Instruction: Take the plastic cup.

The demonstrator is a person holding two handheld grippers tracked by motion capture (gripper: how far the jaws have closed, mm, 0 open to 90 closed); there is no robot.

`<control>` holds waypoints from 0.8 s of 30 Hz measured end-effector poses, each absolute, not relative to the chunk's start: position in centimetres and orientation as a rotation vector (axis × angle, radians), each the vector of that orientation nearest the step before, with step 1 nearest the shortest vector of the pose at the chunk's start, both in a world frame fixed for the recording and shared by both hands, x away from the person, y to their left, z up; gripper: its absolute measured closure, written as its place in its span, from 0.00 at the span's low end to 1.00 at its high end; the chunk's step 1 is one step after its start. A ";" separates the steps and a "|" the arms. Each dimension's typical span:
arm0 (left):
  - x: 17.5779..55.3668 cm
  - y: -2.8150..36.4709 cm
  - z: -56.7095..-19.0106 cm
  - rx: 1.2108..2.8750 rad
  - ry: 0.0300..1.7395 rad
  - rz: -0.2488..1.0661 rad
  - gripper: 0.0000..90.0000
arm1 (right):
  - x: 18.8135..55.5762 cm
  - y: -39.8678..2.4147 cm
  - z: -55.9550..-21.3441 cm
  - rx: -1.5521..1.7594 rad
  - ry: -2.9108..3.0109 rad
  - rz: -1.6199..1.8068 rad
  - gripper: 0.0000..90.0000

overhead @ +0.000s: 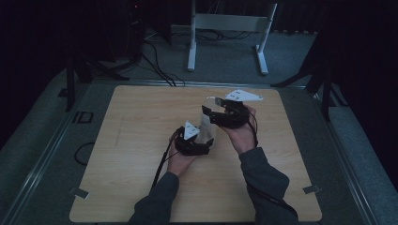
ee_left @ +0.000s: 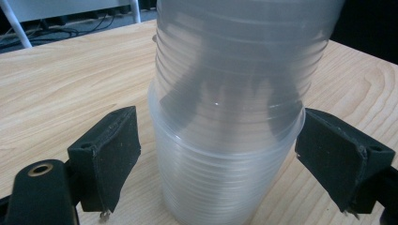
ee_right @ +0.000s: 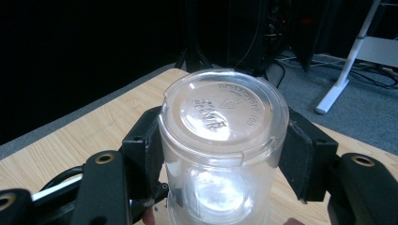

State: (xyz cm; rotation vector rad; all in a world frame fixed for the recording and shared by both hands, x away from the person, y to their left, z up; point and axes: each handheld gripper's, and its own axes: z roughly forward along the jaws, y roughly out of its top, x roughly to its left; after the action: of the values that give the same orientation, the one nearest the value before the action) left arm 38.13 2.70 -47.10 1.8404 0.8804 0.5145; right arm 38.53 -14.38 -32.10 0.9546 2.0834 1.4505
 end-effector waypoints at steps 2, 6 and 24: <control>38.1 2.8 -47.1 1.840 0.881 0.515 0.16 | 38.5 -14.4 -31.9 0.953 2.079 1.453 0.42; 37.9 2.9 -46.9 1.834 0.878 0.511 0.16 | 38.3 -14.6 -31.5 0.944 2.073 1.459 0.42; 37.4 3.9 -46.4 1.811 0.885 0.482 0.18 | 37.6 -15.8 -30.0 0.928 2.045 1.468 0.42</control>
State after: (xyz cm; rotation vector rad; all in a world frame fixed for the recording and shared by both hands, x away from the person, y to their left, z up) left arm 37.44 3.85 -46.40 1.8110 0.8846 0.4824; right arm 37.56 -15.85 -30.03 0.9280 2.0452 1.4681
